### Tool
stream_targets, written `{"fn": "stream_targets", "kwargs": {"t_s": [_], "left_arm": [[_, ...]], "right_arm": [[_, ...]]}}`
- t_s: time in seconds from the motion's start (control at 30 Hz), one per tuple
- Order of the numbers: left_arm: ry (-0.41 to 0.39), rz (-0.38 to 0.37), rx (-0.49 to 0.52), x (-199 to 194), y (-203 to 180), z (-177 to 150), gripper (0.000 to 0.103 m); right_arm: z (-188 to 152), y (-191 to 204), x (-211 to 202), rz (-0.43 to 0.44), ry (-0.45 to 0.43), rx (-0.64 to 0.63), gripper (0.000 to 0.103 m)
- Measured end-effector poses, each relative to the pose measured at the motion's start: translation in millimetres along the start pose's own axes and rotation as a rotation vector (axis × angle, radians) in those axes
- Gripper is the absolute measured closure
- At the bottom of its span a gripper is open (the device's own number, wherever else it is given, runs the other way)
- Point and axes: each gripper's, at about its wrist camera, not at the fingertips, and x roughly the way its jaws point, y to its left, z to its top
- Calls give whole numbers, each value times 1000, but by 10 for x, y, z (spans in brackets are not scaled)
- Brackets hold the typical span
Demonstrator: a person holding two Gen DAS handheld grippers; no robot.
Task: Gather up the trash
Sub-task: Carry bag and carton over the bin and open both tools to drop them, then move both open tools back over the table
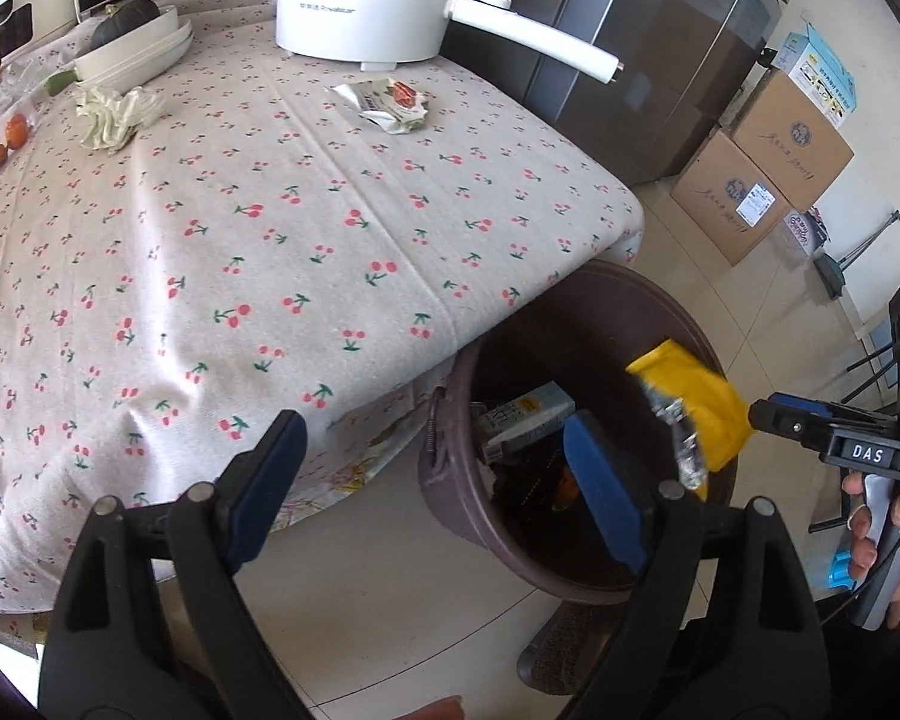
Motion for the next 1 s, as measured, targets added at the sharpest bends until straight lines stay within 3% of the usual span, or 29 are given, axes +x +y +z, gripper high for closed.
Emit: {"fn": "stream_targets", "kwargs": {"t_s": [0.03, 0.47, 0.53, 0.8, 1.0], "left_arm": [[0, 8, -5, -12, 37, -3, 14], [9, 98, -98, -228, 589, -40, 8], [-1, 127, -100, -282, 656, -26, 4], [-19, 235, -84, -508, 946, 78, 4], [-55, 285, -137, -708, 1303, 208, 2]], "right_arm": [[14, 3, -4, 3, -3, 14, 34], [164, 351, 138, -17, 29, -16, 29], [207, 438, 147, -20, 28, -23, 29], [419, 882, 162, -15, 8, -59, 24], [570, 1242, 240, -6, 6, -90, 23]]}}
